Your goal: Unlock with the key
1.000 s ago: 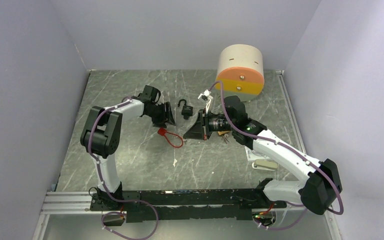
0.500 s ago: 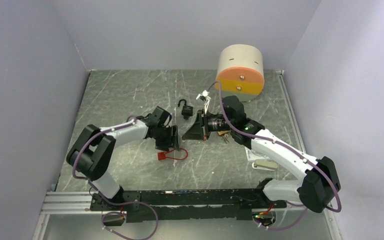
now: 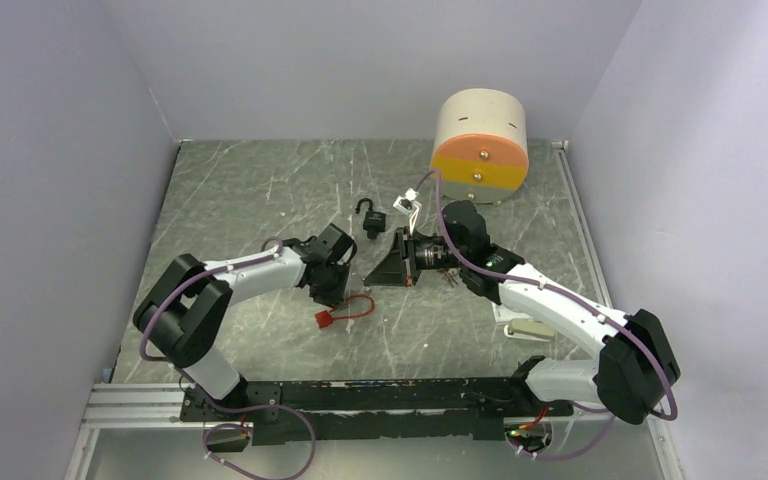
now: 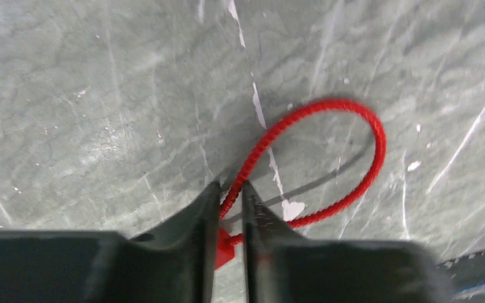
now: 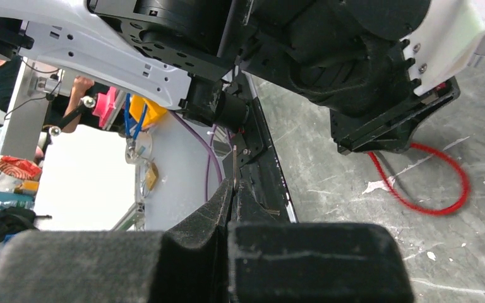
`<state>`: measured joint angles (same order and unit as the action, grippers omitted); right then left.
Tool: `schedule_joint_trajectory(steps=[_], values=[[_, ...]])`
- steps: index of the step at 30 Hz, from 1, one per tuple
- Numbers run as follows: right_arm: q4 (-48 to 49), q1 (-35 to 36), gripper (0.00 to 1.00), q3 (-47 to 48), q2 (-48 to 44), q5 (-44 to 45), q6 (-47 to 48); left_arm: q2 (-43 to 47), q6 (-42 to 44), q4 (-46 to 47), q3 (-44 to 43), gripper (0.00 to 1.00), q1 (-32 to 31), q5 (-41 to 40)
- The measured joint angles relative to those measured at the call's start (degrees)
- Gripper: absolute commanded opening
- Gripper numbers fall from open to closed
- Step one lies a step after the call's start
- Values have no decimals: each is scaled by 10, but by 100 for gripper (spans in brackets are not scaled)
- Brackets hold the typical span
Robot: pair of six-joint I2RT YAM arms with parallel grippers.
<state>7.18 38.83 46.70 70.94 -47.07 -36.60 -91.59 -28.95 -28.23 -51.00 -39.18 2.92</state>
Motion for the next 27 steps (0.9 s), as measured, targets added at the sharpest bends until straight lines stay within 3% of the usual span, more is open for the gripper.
schedule_joint_trajectory(steps=[1, 2, 7, 17, 18, 20, 22, 27], values=[[0, 0, 0, 0, 0, 0, 0, -8, 7, -5, -7, 4, -3, -11], [0, 0, 0, -1, 0, 1, 0, -14, 10, -10, -14, 3, -4, -18], [-2, 0, 0, -11, -3, 13, 0, -37, -9, -42, -49, 2, -12, -53], [4, -2, 0, -29, -13, 53, -8, -44, -215, -173, -79, 4, 34, -163], [7, -2, 0, -32, -13, 56, -10, -44, -228, -181, -79, 9, 42, -168], [12, -2, 0, -41, -13, 63, -15, -46, -251, -200, -85, 29, 58, -176], [14, -2, 0, -50, -13, 70, -19, -50, -263, -211, -93, 58, 70, -179], [17, -2, 0, -62, -13, 107, -25, -49, -273, -212, -103, 74, 78, -168]])
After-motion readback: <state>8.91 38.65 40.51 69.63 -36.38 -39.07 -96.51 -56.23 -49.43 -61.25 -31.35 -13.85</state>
